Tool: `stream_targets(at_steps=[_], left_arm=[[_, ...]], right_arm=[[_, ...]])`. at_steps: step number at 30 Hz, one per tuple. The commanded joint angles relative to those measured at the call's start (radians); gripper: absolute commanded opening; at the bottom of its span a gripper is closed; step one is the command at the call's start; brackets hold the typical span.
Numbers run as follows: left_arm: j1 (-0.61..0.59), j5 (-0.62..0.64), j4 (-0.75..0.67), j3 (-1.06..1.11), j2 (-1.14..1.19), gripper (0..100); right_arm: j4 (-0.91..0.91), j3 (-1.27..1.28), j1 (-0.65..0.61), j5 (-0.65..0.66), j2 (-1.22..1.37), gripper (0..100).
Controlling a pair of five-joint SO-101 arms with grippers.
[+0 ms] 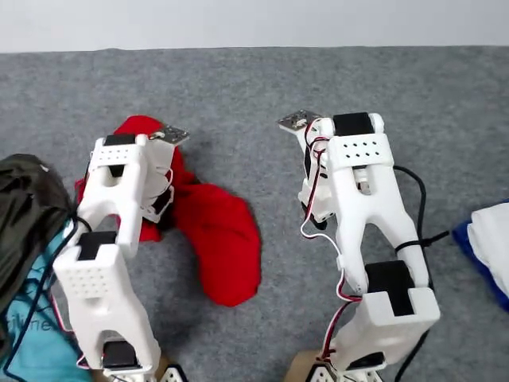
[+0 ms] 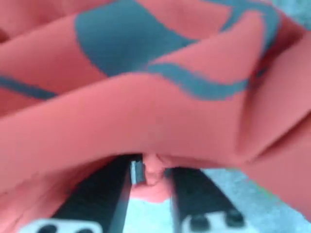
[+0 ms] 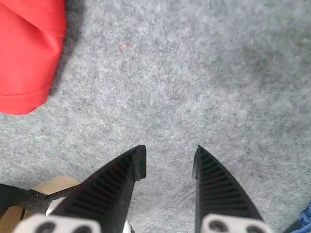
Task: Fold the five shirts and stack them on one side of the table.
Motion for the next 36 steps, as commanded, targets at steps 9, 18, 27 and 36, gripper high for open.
stream_targets(at_steps=[9, 18, 27, 36], left_arm=[[-0.100, 0.000, 0.229, -0.417, -0.269, 0], [-0.293, -0.002, 0.227, -0.404, -0.354, 0], [-0.479, -0.005, 0.226, -0.401, -0.235, 0], [-0.528, -0.009, 0.226, -0.403, -0.164, 0]], right_arm=[[0.036, -0.011, -0.048, 0.018, -0.064, 13.4], [0.031, -0.103, -0.262, 0.018, -0.064, 10.7], [-0.030, -0.172, -0.489, 0.018, -0.013, 22.2], [-0.088, -0.272, -0.690, 0.017, 0.113, 22.3]])
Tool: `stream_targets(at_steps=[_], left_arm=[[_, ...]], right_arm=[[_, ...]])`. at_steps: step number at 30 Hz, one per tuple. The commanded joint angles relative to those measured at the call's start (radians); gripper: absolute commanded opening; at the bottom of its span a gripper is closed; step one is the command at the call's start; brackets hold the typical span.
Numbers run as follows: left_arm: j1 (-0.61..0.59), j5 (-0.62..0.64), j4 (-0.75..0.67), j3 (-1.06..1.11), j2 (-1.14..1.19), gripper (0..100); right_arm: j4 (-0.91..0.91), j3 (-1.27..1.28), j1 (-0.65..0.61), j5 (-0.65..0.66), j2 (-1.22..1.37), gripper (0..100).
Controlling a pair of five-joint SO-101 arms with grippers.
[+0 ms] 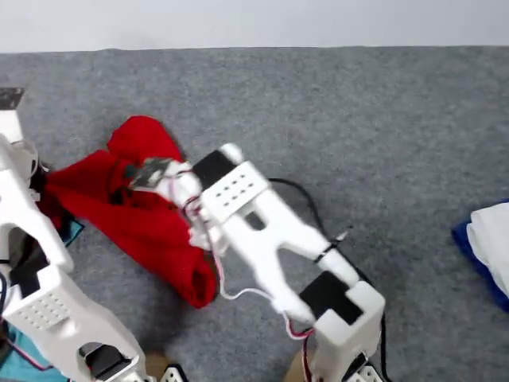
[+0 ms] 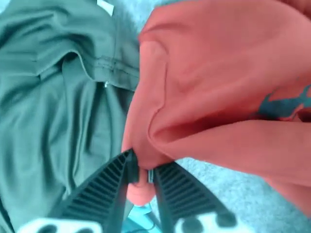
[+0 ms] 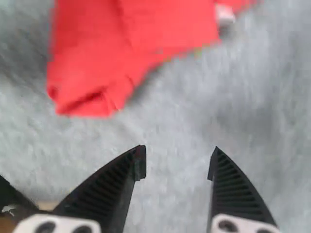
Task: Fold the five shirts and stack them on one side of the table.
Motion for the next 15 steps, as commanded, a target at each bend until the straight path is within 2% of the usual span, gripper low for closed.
stream_targets(at_steps=[1, 15], left_arm=[[-0.011, -0.006, 0.026, -0.022, 0.000, 0], [-0.008, -0.006, 0.003, -0.024, 0.006, 0]], right_arm=[[-0.025, -0.121, -0.054, 0.011, 0.031, 22.3], [-0.064, -0.457, -0.145, 0.011, 0.340, 22.3]])
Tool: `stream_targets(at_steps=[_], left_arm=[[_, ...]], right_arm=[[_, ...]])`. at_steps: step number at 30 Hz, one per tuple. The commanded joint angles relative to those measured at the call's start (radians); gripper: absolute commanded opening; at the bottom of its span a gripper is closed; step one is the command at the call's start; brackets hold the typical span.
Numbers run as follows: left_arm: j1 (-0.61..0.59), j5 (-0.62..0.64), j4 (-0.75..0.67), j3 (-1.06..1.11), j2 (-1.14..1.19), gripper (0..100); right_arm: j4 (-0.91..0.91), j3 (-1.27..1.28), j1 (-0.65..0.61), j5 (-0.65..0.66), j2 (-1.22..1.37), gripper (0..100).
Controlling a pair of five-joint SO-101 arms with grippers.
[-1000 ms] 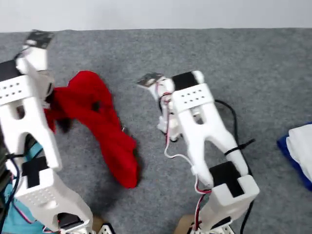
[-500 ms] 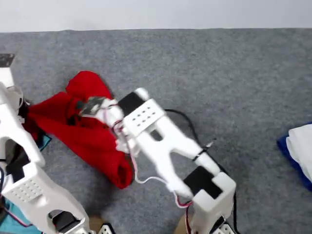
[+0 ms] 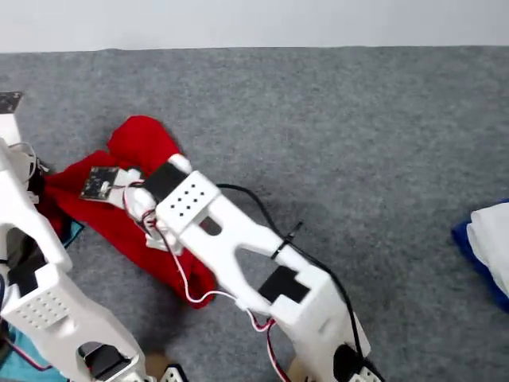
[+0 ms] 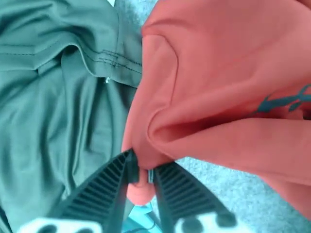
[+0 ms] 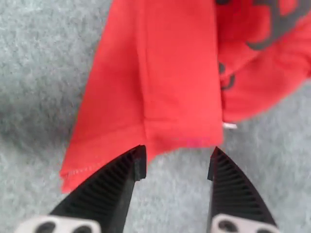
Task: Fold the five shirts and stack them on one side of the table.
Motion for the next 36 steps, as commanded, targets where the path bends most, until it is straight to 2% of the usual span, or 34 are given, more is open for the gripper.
stream_targets(at_steps=[1, 8, 16, 23, 28, 31, 36], left_arm=[[-0.002, -0.006, 0.000, -0.024, -0.005, 0], [0.002, -0.006, -0.009, -0.024, -0.005, 0], [0.002, -0.006, -0.008, -0.021, -0.005, 0], [0.014, -0.005, -0.003, -0.019, -0.005, 0], [0.041, -0.002, -0.002, -0.019, -0.009, 0], [0.060, 0.000, 0.020, -0.025, -0.015, 0], [0.081, 0.002, 0.028, -0.041, -0.072, 0]], right_arm=[[-0.002, -0.095, -0.031, 0.011, 0.030, 22.3], [-0.031, -0.104, -0.027, 0.011, 0.125, 22.3], [-0.090, -0.106, 0.068, 0.012, 0.165, 19.9], [-0.045, -0.199, 0.127, 0.012, 0.165, 1.4], [-0.005, -0.284, 0.140, 0.017, 0.168, 1.1], [0.030, -0.321, 0.140, 0.063, 0.165, 1.1], [0.143, -0.496, 0.185, 0.066, 0.165, 1.1]])
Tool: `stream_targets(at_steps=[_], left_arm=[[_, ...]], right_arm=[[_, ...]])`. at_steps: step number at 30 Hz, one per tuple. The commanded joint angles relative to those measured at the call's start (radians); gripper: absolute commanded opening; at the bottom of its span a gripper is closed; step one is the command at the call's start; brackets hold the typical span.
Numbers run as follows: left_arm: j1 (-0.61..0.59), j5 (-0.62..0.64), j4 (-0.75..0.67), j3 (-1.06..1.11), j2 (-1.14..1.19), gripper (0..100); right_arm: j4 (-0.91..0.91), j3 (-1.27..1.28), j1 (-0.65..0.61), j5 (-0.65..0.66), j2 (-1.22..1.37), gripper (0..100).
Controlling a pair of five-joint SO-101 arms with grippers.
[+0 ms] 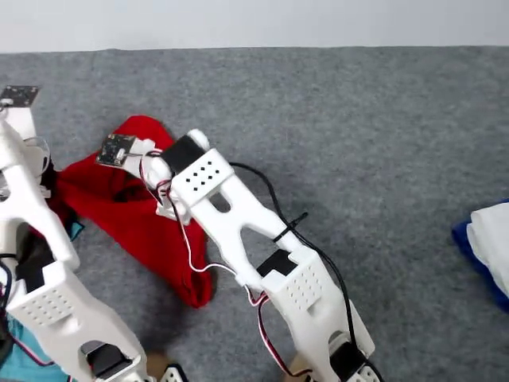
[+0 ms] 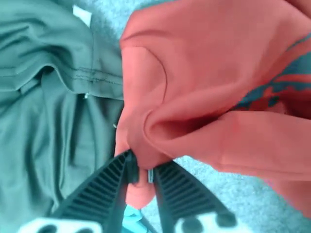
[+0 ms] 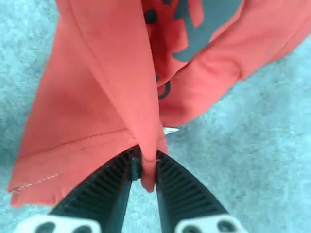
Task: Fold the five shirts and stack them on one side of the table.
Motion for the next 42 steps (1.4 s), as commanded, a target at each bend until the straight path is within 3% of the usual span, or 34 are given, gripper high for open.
stream_targets(at_steps=[1, 9, 22, 35, 42], left_arm=[[0.017, 0.002, 0.028, -0.036, -0.110, 0], [0.163, 0.003, 0.028, -0.013, -0.511, 0], [0.437, 0.003, -0.068, -0.019, -0.979, 0], [0.462, 0.003, -0.249, -0.018, -1.257, 0], [0.462, 0.002, -0.229, -0.008, -1.290, 0]], right_arm=[[0.079, -0.183, 0.062, 0.012, -0.008, 1.1], [0.087, -0.414, 0.203, 0.015, -0.084, 1.0], [0.085, -0.445, 0.466, 0.012, -0.515, 1.1], [0.088, -0.430, 0.631, 0.017, -0.863, 1.0], [0.085, -0.110, 0.625, 0.015, -1.026, 1.0]])
